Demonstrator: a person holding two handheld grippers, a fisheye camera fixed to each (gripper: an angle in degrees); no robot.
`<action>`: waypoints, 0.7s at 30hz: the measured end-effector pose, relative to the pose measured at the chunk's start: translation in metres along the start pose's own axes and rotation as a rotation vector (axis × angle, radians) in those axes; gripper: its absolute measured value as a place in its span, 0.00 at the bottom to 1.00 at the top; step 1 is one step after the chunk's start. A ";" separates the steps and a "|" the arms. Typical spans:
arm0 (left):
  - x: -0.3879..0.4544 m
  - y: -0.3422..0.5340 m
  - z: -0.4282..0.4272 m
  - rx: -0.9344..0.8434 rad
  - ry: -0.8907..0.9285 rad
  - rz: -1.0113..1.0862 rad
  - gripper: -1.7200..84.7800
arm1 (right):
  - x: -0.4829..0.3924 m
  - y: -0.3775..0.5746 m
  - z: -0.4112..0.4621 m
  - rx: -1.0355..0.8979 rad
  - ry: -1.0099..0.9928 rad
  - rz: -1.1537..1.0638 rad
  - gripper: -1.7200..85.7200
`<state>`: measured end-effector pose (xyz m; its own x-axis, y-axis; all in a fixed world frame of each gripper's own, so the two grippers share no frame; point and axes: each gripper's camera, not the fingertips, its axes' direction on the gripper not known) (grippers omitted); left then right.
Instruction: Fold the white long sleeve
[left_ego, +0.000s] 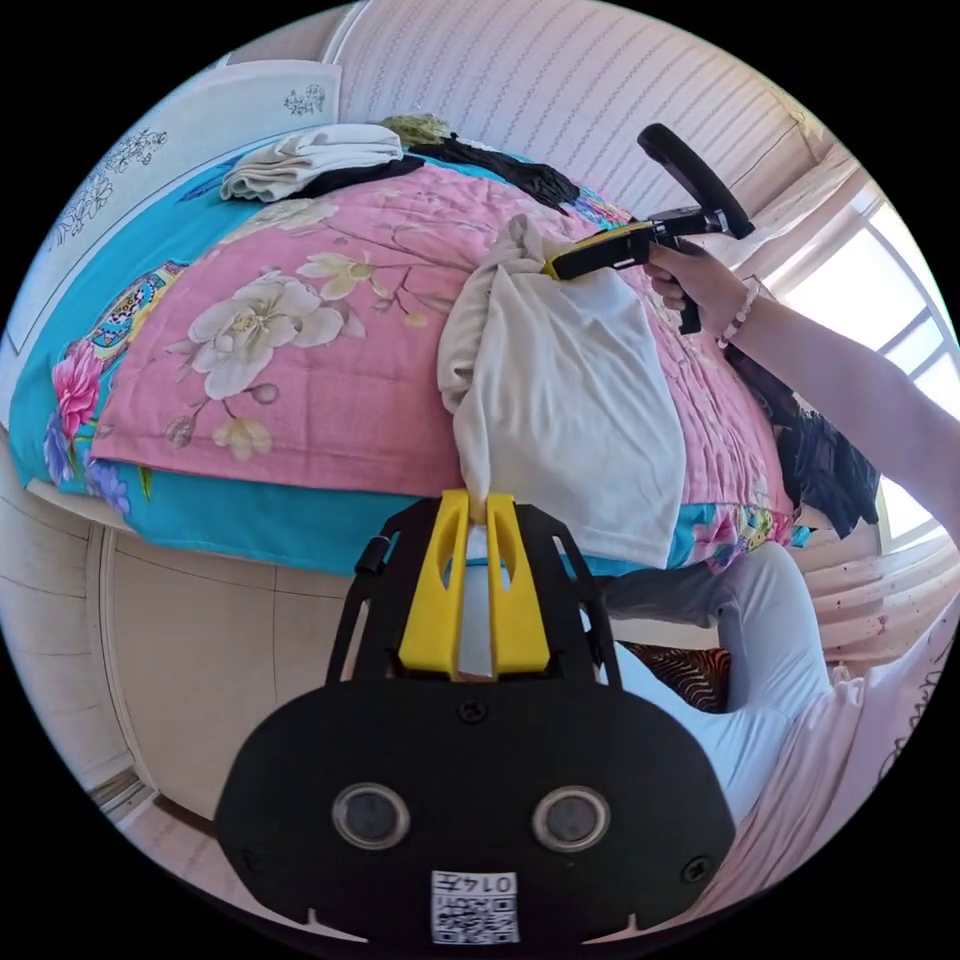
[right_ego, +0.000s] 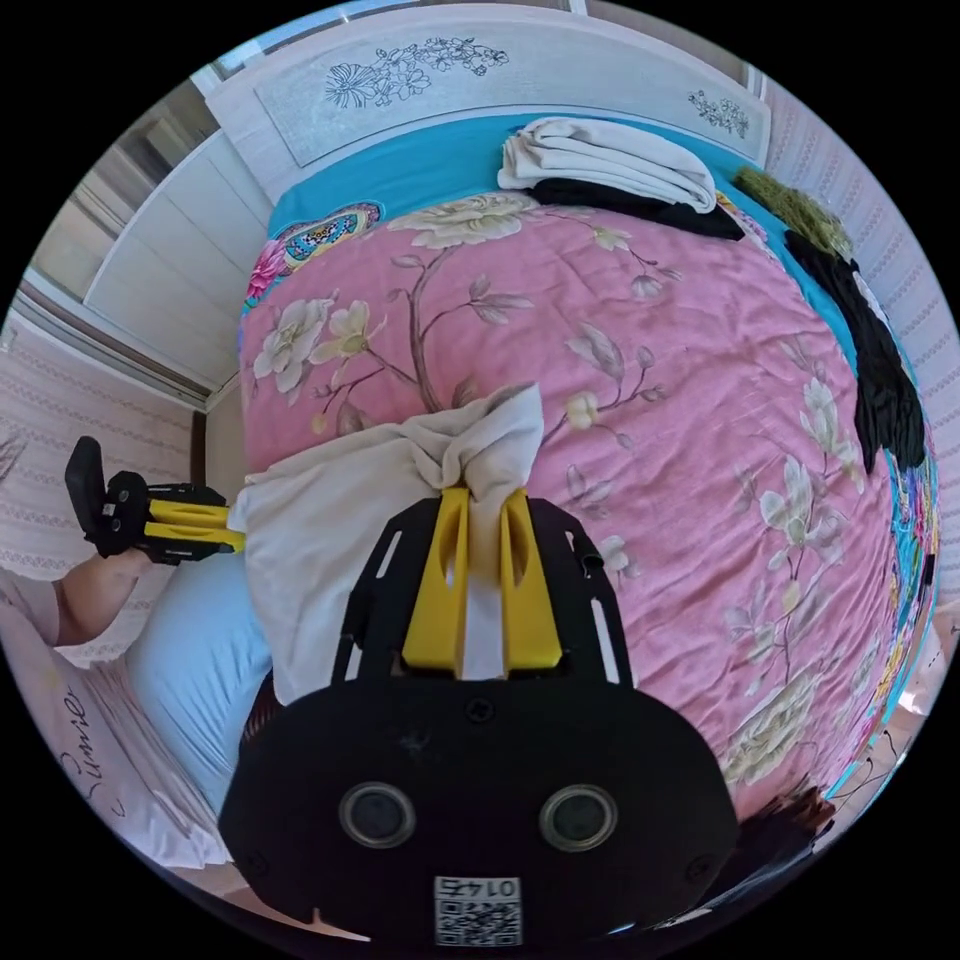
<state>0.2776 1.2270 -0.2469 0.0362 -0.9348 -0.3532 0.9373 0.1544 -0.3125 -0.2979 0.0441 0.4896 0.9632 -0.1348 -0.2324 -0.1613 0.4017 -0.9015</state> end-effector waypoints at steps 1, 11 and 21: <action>0.004 0.002 -0.011 0.038 0.008 -0.007 0.03 | -0.004 0.011 -0.014 0.036 -0.016 0.011 0.08; 0.108 0.001 -0.130 0.344 0.039 0.250 0.01 | -0.035 0.202 -0.159 0.531 -0.130 0.188 0.06; 0.262 -0.095 -0.136 0.365 0.318 0.652 0.02 | -0.056 0.428 -0.265 0.765 0.085 0.493 0.06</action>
<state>0.1512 1.0107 -0.4296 0.5657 -0.5486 -0.6157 0.8174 0.4716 0.3308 -0.4778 -0.0167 0.0198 0.7990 0.1573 -0.5803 -0.3347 0.9182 -0.2119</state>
